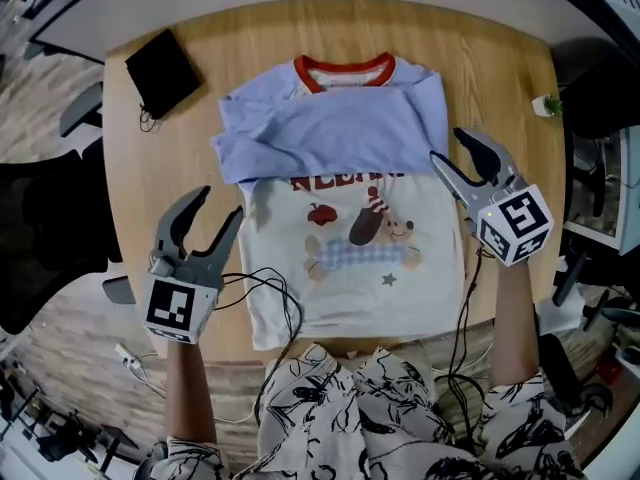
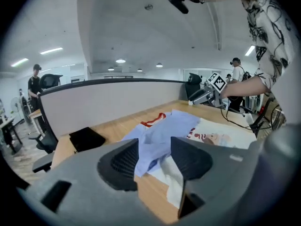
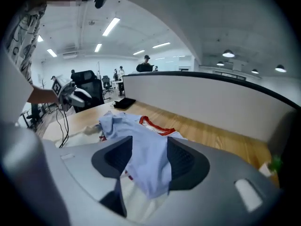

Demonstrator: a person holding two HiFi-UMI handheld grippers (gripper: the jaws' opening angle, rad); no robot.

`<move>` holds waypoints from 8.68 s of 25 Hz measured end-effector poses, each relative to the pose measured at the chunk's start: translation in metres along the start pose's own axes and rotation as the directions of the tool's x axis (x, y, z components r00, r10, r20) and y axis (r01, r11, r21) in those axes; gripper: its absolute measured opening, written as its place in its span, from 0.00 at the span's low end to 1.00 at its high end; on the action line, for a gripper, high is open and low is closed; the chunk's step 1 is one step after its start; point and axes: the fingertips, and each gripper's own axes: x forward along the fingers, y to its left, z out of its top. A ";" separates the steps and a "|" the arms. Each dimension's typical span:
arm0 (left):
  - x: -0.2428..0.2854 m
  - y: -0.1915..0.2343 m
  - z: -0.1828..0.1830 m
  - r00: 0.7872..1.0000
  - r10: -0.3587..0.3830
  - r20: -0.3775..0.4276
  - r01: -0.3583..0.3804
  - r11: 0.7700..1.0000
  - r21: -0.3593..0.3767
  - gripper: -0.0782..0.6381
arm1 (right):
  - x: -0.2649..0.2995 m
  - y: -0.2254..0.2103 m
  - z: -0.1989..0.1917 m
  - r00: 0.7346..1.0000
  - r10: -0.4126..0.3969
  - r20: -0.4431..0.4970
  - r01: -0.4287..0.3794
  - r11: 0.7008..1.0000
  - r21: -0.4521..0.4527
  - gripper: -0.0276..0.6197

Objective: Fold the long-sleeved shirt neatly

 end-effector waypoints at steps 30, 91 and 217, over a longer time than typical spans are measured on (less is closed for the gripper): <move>-0.242 -0.223 -0.104 0.976 0.210 -0.065 -0.208 0.978 0.030 0.44 | -0.260 0.203 -0.234 0.990 -0.141 -0.002 0.140 0.986 0.092 0.51; -0.282 -0.263 -0.192 0.934 0.333 -0.132 -0.358 0.851 -0.384 0.14 | -0.343 0.201 -0.275 0.966 -0.254 -0.053 0.254 0.884 0.392 0.12; 0.223 0.061 -0.037 0.929 -0.128 -0.347 0.250 0.909 0.333 0.32 | 0.161 -0.074 -0.029 0.954 0.179 -0.239 -0.261 0.888 -0.378 0.39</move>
